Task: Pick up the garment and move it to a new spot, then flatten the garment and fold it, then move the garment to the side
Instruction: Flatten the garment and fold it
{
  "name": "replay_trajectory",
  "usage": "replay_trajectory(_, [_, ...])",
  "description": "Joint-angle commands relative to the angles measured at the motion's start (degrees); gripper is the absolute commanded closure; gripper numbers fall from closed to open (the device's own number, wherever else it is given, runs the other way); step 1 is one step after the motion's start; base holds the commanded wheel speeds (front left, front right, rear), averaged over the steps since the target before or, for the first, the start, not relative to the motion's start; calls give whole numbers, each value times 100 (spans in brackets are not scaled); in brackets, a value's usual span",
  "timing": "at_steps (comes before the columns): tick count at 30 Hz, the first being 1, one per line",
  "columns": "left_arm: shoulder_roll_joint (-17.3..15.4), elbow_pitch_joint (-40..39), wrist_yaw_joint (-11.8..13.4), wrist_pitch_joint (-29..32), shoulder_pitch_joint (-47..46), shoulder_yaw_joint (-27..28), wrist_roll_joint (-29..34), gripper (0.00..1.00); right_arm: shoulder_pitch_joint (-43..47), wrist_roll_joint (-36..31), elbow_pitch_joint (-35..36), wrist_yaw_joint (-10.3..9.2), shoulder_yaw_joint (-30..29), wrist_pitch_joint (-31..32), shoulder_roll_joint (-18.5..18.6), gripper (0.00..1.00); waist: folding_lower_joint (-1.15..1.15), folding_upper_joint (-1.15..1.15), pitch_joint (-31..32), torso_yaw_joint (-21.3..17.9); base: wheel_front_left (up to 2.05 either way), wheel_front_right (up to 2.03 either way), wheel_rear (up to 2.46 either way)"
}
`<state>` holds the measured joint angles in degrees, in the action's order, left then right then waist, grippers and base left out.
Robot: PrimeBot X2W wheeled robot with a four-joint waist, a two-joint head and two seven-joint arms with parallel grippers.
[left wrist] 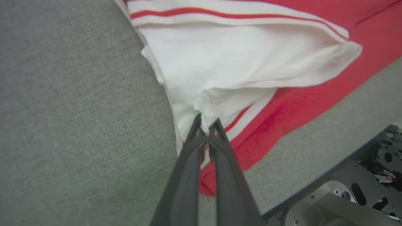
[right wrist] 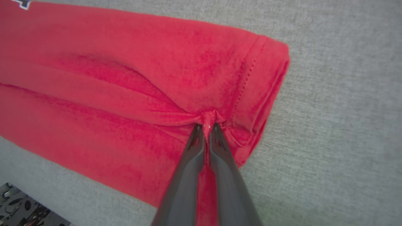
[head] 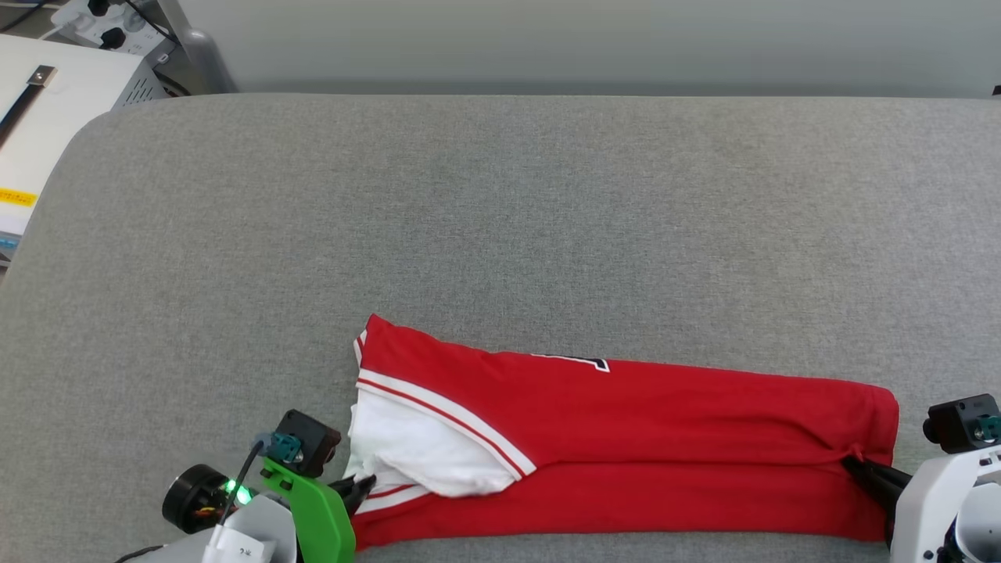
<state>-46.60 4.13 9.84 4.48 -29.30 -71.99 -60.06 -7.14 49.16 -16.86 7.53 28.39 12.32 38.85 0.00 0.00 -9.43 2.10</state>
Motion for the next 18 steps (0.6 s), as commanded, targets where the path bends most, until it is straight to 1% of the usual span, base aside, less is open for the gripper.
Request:
replay_trajectory(1, [90,112,52,-92,119,10,-34,69,91,-50,-122,-4,7,-6,-57,54,0,0,0,4,0,0,0])
replay_trajectory(2, [129,167,85,-160,134,31,-29,0,90,-61,-136,-4,-7,-36,-93,0,0,0,6,1,0,0,0])
replay_trajectory(4, [212,247,145,-368,185,101,-31,0,85,-53,-111,-4,-60,-119,-144,0,0,0,52,-9,0,0,0])
replay_trajectory(6, [258,298,261,-604,236,187,-5,0,102,31,8,-4,-151,-217,-140,0,0,0,131,-7,0,0,0])
replay_trajectory(10, [255,255,594,-1090,292,365,154,0,168,227,387,-4,-416,-325,44,0,0,0,270,11,0,0,0])
replay_trajectory(14, [235,105,989,-1603,383,634,257,0,271,392,833,-4,-666,-217,282,0,0,0,382,42,0,0,0])
replay_trajectory(15, [257,11,1197,-1784,452,824,310,0,317,512,1045,-4,-834,-93,398,0,0,0,417,67,0,0,0])
replay_trajectory(18, [304,-92,1449,-1910,573,1140,447,0,351,623,1201,-4,-1041,146,558,0,0,0,435,92,0,0,0])
